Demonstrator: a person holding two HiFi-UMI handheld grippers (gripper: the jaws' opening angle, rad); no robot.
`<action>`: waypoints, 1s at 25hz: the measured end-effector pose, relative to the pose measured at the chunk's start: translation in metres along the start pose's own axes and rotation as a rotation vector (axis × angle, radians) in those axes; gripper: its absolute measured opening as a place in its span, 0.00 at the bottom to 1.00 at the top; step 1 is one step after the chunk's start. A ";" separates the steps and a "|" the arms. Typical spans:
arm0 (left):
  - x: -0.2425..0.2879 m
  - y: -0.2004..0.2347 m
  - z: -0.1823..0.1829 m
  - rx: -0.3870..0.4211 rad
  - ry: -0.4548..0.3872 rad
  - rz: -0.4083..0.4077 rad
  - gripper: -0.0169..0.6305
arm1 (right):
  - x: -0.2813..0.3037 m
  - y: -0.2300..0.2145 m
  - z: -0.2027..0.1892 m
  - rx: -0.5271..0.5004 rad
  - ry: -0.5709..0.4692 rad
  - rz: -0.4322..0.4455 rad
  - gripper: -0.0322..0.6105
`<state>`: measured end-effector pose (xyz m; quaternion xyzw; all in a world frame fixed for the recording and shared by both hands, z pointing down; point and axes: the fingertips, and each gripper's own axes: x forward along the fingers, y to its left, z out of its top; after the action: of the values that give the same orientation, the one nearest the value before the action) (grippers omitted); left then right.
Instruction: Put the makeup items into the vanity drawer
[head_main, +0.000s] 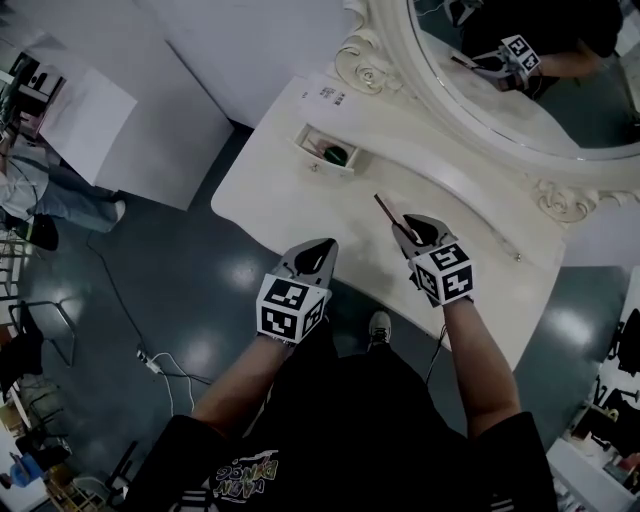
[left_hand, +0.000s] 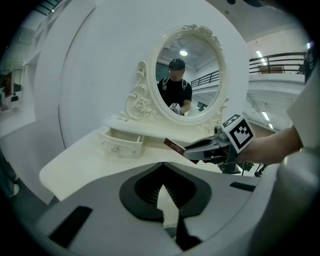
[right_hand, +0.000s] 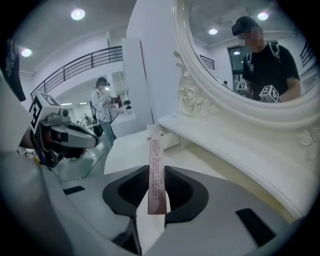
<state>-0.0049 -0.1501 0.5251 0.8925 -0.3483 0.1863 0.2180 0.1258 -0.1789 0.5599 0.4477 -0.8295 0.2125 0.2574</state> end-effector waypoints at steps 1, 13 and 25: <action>-0.001 0.001 0.003 0.002 -0.008 0.004 0.02 | -0.002 0.004 0.010 0.004 -0.023 0.006 0.22; -0.018 0.025 0.038 -0.009 -0.086 0.043 0.02 | -0.006 0.039 0.102 -0.021 -0.188 0.036 0.22; -0.015 0.072 0.059 -0.017 -0.112 0.043 0.02 | 0.036 0.046 0.152 -0.085 -0.203 0.001 0.22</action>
<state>-0.0552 -0.2198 0.4873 0.8918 -0.3808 0.1377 0.2016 0.0340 -0.2676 0.4583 0.4553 -0.8597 0.1308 0.1909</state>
